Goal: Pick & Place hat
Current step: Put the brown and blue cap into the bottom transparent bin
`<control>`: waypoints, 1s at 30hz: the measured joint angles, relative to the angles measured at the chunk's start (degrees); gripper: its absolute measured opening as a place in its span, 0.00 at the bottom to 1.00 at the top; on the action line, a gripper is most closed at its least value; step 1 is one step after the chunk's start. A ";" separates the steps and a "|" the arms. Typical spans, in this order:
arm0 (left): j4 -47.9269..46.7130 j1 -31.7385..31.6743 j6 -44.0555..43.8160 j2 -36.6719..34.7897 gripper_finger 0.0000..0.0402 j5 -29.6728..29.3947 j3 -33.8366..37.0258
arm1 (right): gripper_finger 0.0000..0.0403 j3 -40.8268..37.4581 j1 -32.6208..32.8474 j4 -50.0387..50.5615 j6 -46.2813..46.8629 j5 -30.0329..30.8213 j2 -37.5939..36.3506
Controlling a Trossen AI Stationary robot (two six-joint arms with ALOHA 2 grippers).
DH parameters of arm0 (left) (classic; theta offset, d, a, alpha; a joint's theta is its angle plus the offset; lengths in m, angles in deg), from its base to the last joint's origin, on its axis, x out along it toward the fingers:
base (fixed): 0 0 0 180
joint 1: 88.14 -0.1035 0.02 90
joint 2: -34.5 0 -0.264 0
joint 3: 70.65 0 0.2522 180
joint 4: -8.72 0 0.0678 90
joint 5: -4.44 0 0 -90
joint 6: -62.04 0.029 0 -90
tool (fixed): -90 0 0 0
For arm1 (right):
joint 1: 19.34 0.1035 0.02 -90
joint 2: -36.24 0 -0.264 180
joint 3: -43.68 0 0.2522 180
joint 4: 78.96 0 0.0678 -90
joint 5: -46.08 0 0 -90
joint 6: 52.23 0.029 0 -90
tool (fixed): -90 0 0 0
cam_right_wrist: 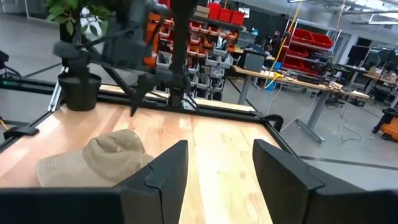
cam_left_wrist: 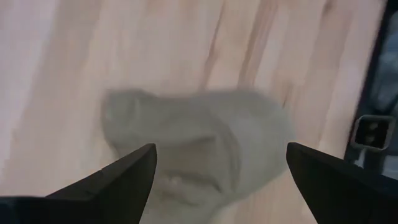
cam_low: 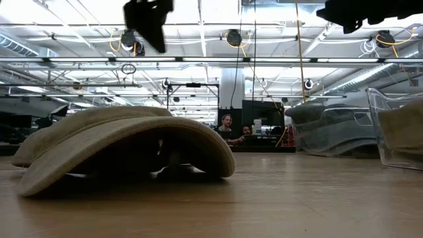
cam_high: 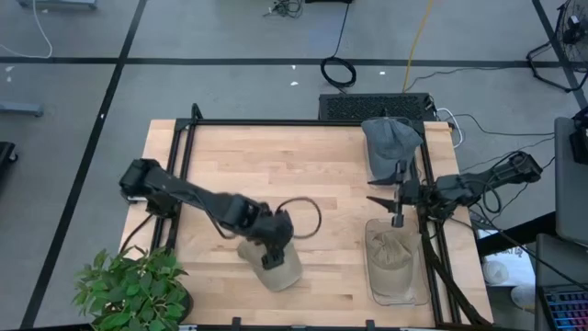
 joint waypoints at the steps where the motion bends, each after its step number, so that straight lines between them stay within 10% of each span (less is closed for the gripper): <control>1: -0.63 0.64 -1.38 0.95 0.91 0.03 0.00 | 0.42 -0.37 0.00 -0.39 -0.21 0.00 0.20; 30: 0.79 2.87 -12.34 15.13 0.85 6.32 0.00 | 0.41 -4.25 0.02 -7.22 -0.98 -4.50 0.53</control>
